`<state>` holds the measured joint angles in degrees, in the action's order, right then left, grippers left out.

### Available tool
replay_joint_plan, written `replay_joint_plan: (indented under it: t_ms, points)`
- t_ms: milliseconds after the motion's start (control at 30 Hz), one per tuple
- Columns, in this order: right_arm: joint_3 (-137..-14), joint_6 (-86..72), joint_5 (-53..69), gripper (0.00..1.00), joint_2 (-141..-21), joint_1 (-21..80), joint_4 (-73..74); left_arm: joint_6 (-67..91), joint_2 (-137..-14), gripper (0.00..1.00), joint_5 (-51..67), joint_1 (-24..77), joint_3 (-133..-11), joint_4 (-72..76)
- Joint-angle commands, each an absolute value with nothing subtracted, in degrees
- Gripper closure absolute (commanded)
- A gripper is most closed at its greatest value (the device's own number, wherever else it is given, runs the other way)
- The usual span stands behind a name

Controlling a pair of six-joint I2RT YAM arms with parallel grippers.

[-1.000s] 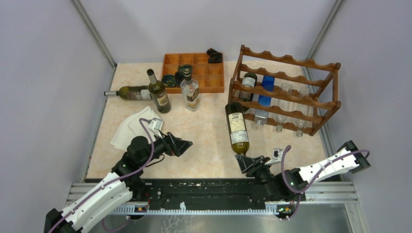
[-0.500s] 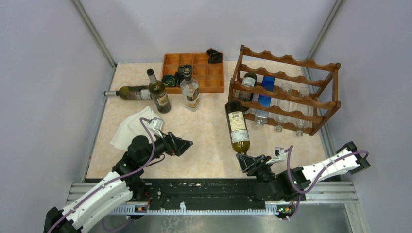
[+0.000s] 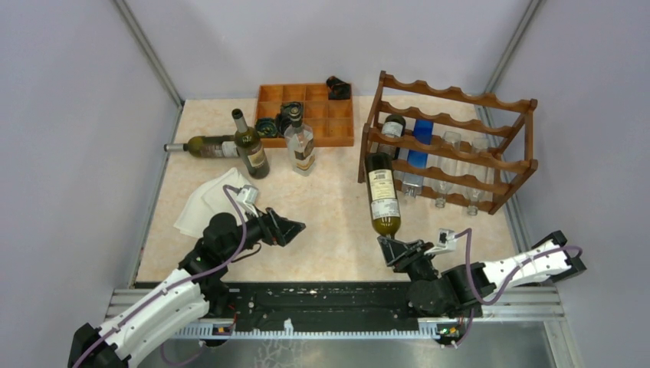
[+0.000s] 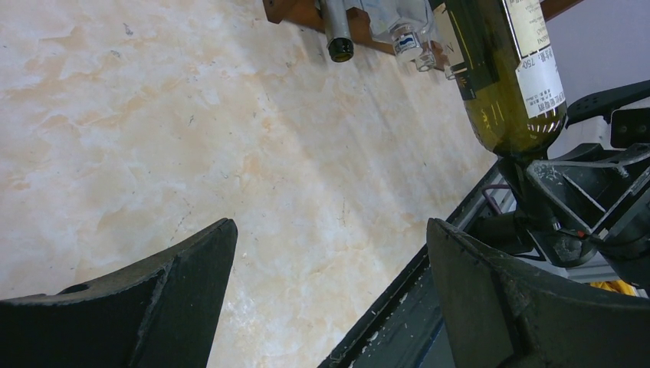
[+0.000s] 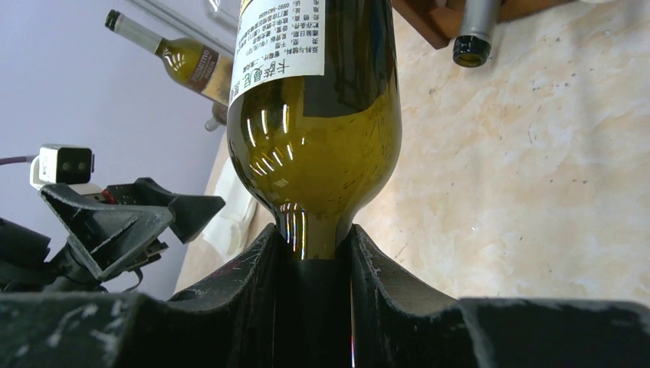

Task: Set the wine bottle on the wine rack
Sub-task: Place the wine bottle in the wine rack.

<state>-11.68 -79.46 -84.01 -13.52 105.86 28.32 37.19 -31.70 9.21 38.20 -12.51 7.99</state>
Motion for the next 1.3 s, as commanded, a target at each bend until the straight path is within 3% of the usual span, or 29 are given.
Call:
replay_joint_plan:
  t_ms: [0,933,1267]
  points:
    - [-16.1,-77.1,-99.5,1.0,-12.1,104.4,26.1,36.1,-32.3,0.01,10.1,38.0,-14.7,10.9]
    - [-16.4,-84.7,-97.9,1.0,-15.3,97.9,30.1,37.2,-34.2,0.01,11.3,38.0,-15.4,13.3]
    - [-20.0,-97.6,-93.8,1.0,-26.3,91.8,36.0,37.1,-33.4,0.01,11.4,38.0,-15.6,12.7]
